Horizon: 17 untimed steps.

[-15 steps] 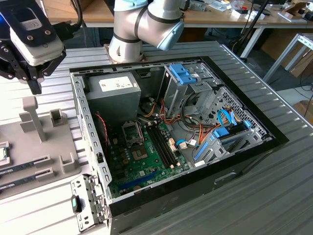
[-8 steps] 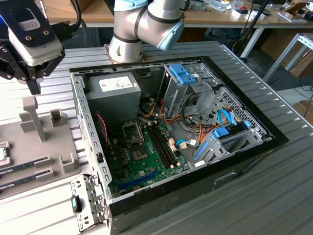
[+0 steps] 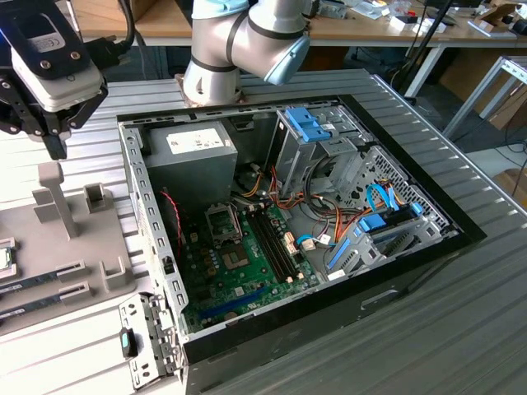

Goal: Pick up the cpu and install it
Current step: 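Reach for the cpu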

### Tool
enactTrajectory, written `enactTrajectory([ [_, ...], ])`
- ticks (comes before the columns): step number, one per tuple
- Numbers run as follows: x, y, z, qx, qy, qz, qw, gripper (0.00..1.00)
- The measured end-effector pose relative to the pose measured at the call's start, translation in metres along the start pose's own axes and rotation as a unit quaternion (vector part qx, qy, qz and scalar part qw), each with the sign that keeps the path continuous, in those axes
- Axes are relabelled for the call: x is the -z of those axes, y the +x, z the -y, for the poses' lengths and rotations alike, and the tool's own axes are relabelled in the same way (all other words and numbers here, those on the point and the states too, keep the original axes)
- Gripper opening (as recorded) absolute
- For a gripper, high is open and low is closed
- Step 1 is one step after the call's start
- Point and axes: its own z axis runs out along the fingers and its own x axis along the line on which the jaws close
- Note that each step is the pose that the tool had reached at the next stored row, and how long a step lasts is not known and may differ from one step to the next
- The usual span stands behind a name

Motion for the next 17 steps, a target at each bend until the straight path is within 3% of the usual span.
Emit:
enactTrajectory([
  [17,-0.0008,0.0045,0.0004,0.000,0.0000,0.0000,1.00000,0.11],
])
